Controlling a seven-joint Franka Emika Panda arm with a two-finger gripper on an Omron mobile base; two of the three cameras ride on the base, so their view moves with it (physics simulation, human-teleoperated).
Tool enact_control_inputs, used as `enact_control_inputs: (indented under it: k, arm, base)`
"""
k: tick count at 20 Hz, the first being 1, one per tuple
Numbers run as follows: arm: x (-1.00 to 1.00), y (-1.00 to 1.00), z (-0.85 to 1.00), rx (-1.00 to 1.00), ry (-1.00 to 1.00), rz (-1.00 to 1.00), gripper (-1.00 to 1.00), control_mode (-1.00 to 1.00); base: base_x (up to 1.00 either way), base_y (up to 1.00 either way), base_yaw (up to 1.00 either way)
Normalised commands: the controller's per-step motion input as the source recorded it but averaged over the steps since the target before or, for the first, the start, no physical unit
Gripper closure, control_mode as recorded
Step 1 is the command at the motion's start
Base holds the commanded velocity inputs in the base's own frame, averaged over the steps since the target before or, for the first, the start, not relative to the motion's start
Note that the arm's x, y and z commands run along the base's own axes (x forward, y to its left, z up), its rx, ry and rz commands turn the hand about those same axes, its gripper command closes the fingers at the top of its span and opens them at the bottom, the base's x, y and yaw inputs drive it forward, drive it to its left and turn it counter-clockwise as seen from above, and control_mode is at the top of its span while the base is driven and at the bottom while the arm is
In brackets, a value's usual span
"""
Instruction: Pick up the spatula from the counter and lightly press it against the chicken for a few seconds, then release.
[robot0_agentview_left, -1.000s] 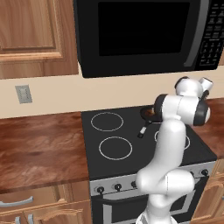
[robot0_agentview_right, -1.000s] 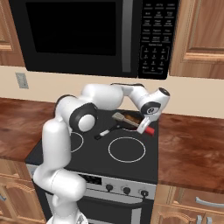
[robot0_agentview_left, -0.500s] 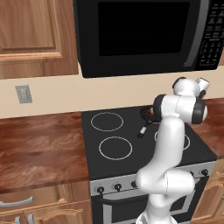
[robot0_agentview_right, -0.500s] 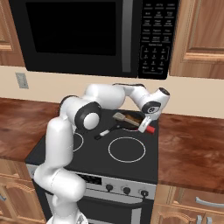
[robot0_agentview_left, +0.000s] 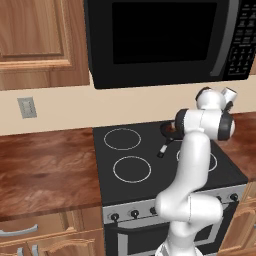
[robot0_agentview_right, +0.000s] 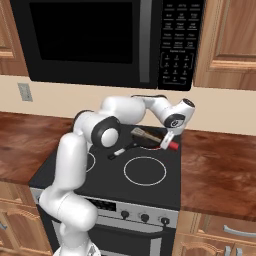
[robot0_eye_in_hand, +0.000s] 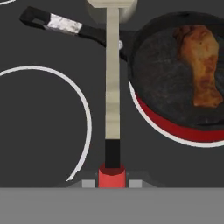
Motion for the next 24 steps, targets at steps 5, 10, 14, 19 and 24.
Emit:
enact_control_inputs:
  k: [5, 10, 14, 19, 24]
  arm:
    - [0.16, -0.10, -0.03, 0.00, 0.00, 0.02, 1.00, -1.00]
    - [0.09, -0.06, -0.14, 0.00, 0.00, 0.02, 1.00, -1.00]
    - [0.13, -0.03, -0.19, 0.00, 0.00, 0.02, 1.00, -1.00]
    - [0.12, -0.01, -0.11, 0.00, 0.00, 0.02, 1.00, -1.00]
    - [0.13, -0.05, -0.02, 0.00, 0.00, 0.02, 1.00, -1.00]
  base:
    - [0.00, 0.00, 0.00]
    - [0.00, 0.00, 0.00]
    - [0.00, 0.00, 0.00]
    - [0.00, 0.00, 0.00]
    - [0.00, 0.00, 0.00]
